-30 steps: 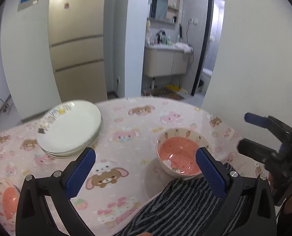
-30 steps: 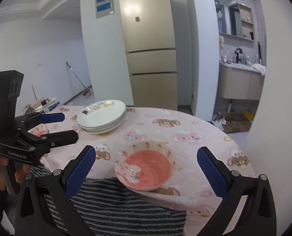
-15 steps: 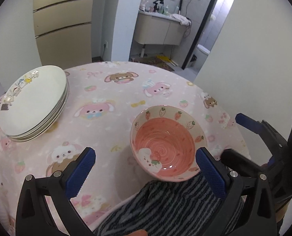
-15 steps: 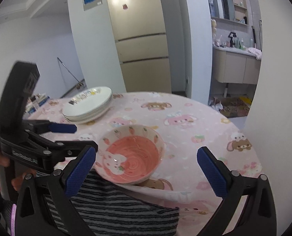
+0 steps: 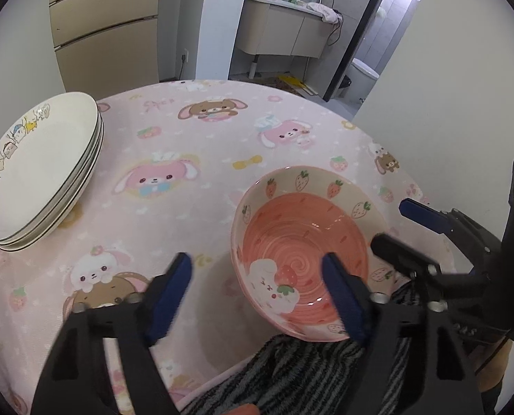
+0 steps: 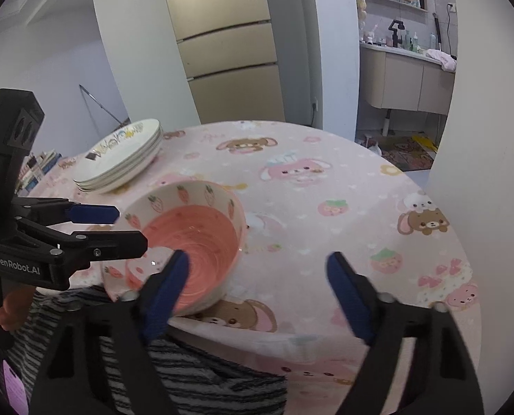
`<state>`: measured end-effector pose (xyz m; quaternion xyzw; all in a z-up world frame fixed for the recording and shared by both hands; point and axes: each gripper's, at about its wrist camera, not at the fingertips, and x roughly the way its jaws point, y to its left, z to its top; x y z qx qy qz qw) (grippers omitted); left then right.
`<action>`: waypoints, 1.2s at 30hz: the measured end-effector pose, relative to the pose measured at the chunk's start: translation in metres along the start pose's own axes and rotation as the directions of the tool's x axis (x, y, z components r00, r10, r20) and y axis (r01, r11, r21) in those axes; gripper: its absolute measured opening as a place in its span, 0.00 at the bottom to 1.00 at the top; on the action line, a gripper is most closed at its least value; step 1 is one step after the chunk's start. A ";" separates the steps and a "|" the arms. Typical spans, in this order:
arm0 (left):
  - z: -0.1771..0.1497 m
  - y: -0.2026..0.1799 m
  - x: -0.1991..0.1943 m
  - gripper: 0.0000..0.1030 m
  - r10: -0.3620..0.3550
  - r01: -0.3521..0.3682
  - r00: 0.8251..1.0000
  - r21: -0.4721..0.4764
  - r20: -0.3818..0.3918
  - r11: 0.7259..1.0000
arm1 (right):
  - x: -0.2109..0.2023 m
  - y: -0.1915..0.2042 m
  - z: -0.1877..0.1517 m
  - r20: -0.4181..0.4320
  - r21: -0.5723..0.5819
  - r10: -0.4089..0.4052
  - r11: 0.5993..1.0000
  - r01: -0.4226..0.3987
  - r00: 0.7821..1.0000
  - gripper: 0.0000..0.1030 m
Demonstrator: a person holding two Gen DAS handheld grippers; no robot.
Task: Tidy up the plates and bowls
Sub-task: 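Grasp the pink bowl rim with the left tool while the right tool grasps it too, then lift the pink bowl off the cloth with both tools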
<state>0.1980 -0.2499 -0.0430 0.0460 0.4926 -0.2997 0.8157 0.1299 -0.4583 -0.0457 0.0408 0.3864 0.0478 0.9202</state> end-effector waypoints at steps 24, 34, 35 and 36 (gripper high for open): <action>-0.001 0.006 0.026 0.18 -0.018 0.019 0.999 0.009 -0.038 1.000 | 0.051 0.006 0.009 -0.152 0.072 0.184 0.982 -0.174 0.971 0.21; -0.002 0.011 0.034 0.15 -0.077 0.075 0.995 -0.033 -0.057 0.997 | 0.053 0.003 0.005 -0.136 0.093 0.192 0.979 -0.181 0.972 0.15; -0.002 0.010 0.032 0.15 -0.077 0.075 0.996 -0.026 -0.049 0.997 | 0.052 0.000 0.005 -0.126 0.111 0.211 0.974 -0.197 0.969 0.15; -0.002 0.009 0.030 0.13 -0.074 0.073 0.997 -0.018 -0.038 0.997 | 0.049 -0.002 0.004 -0.115 0.119 0.219 0.971 -0.205 0.969 0.13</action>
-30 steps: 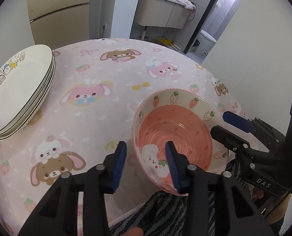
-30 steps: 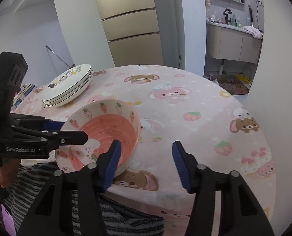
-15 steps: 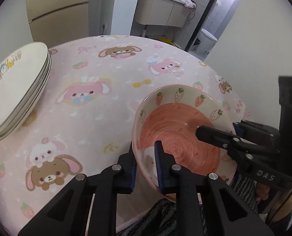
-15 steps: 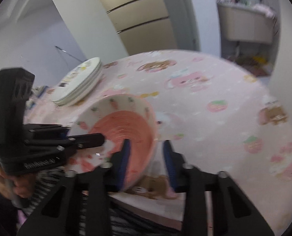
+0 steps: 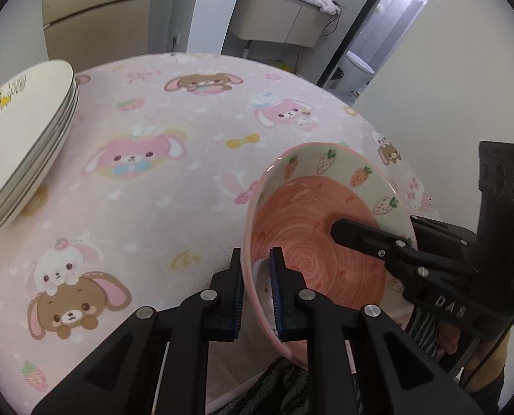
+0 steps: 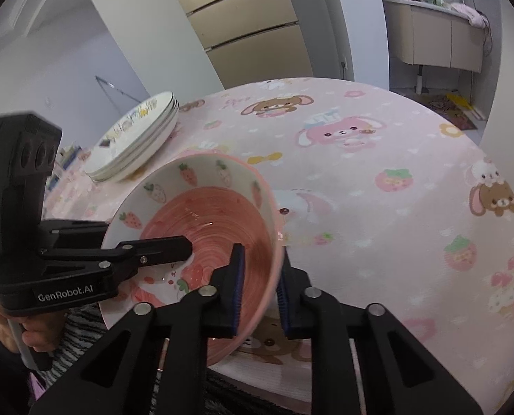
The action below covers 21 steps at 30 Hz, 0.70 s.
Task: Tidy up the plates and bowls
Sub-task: 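Lift the pink bowl off the cloth with both tools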
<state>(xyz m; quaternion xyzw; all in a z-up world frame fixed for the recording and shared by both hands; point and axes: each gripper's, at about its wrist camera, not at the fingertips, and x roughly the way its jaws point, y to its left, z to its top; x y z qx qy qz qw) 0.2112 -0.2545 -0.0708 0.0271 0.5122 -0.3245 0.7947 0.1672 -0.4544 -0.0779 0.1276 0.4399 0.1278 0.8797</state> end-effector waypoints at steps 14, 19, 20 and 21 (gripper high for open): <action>-0.005 0.005 -0.120 0.11 -0.009 0.010 0.955 -0.004 0.296 1.000 | -0.074 0.086 0.030 0.291 -0.183 0.003 0.982 0.052 0.957 0.08; -0.028 0.018 -0.185 0.10 0.100 -0.099 0.889 -0.026 0.448 0.995 | -0.084 0.139 0.038 0.354 -0.271 0.097 0.962 0.003 0.930 0.08; -0.032 0.020 -0.193 0.10 0.125 -0.125 0.876 -0.030 0.465 0.992 | -0.084 0.147 0.039 0.356 -0.282 0.118 0.959 -0.013 0.927 0.08; -0.038 0.022 -0.205 0.10 0.163 -0.167 0.857 -0.036 0.489 0.985 | -0.082 0.156 0.040 0.356 -0.295 0.139 0.955 -0.030 0.924 0.08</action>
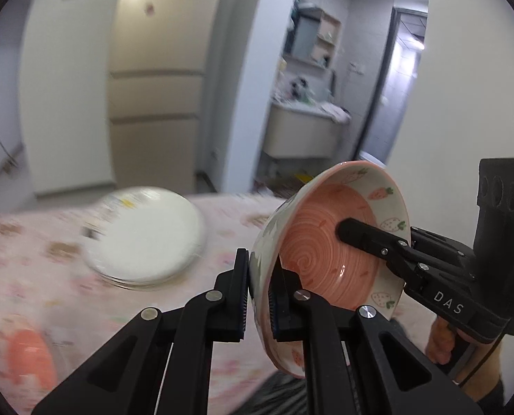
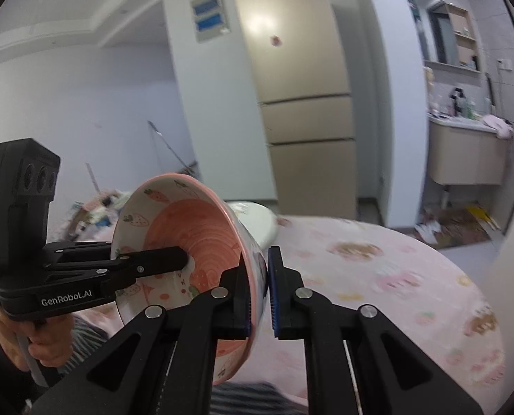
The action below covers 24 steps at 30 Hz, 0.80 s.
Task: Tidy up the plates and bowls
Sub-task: 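Lift the pink bowl off the cloth with both tools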
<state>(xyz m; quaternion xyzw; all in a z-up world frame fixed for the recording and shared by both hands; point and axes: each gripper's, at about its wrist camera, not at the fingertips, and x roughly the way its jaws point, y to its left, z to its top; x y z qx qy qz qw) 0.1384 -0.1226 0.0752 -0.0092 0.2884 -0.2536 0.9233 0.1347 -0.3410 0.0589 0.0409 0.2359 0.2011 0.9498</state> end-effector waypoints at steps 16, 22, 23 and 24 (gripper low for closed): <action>-0.029 0.088 -0.096 0.10 0.303 -0.297 0.939 -0.060 0.163 0.953 | 0.056 0.120 0.017 -0.021 -0.098 0.215 0.971 -0.216 0.976 0.08; -0.040 0.128 -0.115 0.10 0.357 -0.343 0.919 -0.111 0.165 0.933 | 0.082 0.148 0.015 -0.052 -0.128 0.265 0.954 -0.269 0.963 0.08; -0.040 0.133 -0.115 0.10 0.365 -0.349 0.916 -0.119 0.163 0.929 | 0.087 0.152 0.015 -0.060 -0.134 0.271 0.951 -0.277 0.961 0.08; -0.044 0.137 -0.118 0.10 0.375 -0.357 0.913 -0.127 0.163 0.925 | 0.091 0.157 0.015 -0.068 -0.137 0.277 0.949 -0.284 0.958 0.08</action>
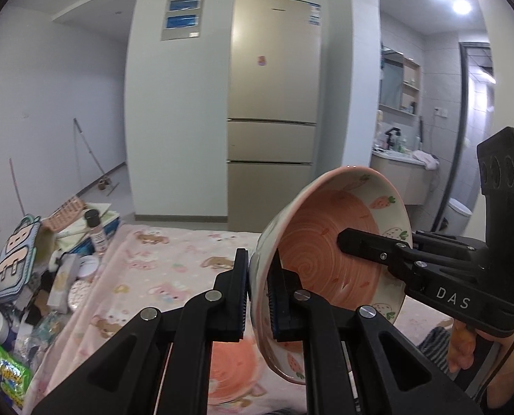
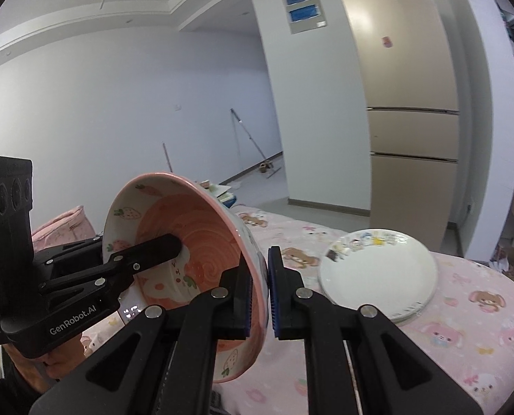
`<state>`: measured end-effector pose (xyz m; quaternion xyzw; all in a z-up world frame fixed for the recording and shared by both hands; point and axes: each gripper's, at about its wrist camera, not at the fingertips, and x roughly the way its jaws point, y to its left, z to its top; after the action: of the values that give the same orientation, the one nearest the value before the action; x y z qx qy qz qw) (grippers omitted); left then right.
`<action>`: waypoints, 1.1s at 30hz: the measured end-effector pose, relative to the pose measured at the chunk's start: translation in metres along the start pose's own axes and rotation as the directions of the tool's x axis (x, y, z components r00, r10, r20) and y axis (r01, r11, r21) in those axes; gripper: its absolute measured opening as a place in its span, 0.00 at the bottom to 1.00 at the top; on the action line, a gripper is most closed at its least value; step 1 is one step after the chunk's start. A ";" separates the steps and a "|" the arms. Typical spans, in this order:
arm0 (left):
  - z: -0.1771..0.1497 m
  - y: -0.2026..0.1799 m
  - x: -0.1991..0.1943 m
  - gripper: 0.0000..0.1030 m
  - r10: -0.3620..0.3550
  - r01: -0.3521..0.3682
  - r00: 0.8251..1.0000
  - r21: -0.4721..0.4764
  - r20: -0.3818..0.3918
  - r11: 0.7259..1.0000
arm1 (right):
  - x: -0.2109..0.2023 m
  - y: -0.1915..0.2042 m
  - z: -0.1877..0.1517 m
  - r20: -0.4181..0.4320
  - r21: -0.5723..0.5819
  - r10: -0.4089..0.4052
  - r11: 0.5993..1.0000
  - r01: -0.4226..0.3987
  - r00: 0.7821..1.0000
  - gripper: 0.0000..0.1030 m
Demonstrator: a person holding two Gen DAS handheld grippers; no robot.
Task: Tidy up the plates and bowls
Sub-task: 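Lift the pink bowl off the cloth with both tools, then carry the pink bowl over the other pink bowl and lower it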
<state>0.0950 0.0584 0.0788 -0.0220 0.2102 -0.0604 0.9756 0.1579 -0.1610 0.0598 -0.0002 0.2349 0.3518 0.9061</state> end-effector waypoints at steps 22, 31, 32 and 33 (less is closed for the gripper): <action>-0.039 0.075 0.005 0.10 0.148 -0.150 0.988 -0.041 -0.045 0.988 | 0.084 0.048 -0.022 -0.129 -0.006 0.089 0.996 -0.090 0.988 0.08; -0.062 0.082 0.026 0.10 0.143 -0.149 0.984 -0.050 -0.102 0.988 | 0.105 0.042 -0.044 -0.206 0.002 0.086 0.996 -0.088 0.975 0.08; -0.064 0.082 0.027 0.10 0.144 -0.150 0.984 -0.051 -0.107 0.987 | 0.107 0.042 -0.046 -0.213 0.004 0.089 0.996 -0.090 0.973 0.08; -0.067 0.083 0.029 0.10 0.146 -0.152 0.983 -0.050 -0.114 0.987 | 0.110 0.040 -0.047 -0.221 0.008 0.092 0.996 -0.092 0.971 0.08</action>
<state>0.1029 0.1354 0.0003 -0.0313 0.2662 0.0179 0.9632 0.1826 -0.0687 -0.0223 -0.0295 0.3336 0.3914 0.8571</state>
